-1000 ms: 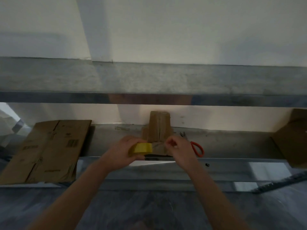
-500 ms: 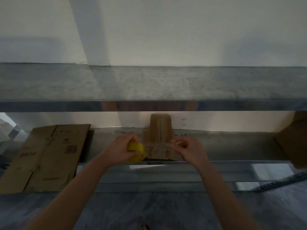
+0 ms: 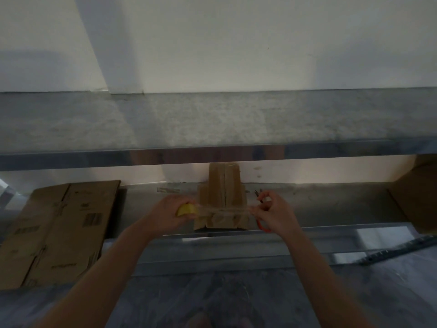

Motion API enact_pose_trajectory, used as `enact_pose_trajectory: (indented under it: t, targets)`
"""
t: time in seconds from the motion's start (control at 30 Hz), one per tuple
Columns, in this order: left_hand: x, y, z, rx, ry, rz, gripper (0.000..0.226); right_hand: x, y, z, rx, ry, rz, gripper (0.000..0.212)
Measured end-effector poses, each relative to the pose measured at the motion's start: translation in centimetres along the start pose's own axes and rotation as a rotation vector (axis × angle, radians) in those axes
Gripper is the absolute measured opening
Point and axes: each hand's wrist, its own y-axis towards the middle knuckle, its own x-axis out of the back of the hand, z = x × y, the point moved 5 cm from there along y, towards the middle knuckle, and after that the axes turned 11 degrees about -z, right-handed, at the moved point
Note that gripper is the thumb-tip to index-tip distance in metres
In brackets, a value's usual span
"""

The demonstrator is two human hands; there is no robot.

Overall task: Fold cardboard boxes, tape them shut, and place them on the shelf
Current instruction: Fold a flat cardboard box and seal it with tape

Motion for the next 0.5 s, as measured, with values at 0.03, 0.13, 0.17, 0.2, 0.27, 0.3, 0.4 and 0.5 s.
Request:
enact_pose_trajectory:
  t: [0.03,0.13,0.17,0.2,0.27,0.3,0.4,0.5]
  targets:
    - [-0.2,0.3,0.4,0.003,0.013,0.014,0.032,-0.2,0.2,-0.3,-0.013,0.002,-0.003,0.031]
    - [-0.8,0.8,1.2,0.015,0.061,0.069,0.029,-1.0,0.7,-1.3,-0.041,0.045,0.017,0.034]
    - [-0.9,0.9,1.3,0.01,0.076,0.072,0.029,-1.3,0.8,-1.5,-0.051,0.069,0.028,0.034]
    - [-0.9,1.0,1.4,0.006,0.085,0.067,0.029,-1.5,0.8,-1.7,-0.056,0.085,0.032,0.033]
    - [-1.0,1.3,1.6,0.002,0.093,0.072,0.029,-1.9,0.9,-1.8,-0.059,0.09,0.028,0.033]
    - [-1.2,1.3,1.8,0.004,0.093,0.078,0.029,-2.0,1.0,-1.8,-0.059,0.089,0.023,0.032]
    - [-1.9,1.5,2.4,0.041,0.103,0.085,0.032,-2.8,1.4,-2.6,-0.08,0.098,0.006,0.031]
    - [-3.1,1.7,3.3,0.085,0.11,0.13,0.034,-3.6,1.6,-3.7,-0.13,0.16,-0.005,0.031]
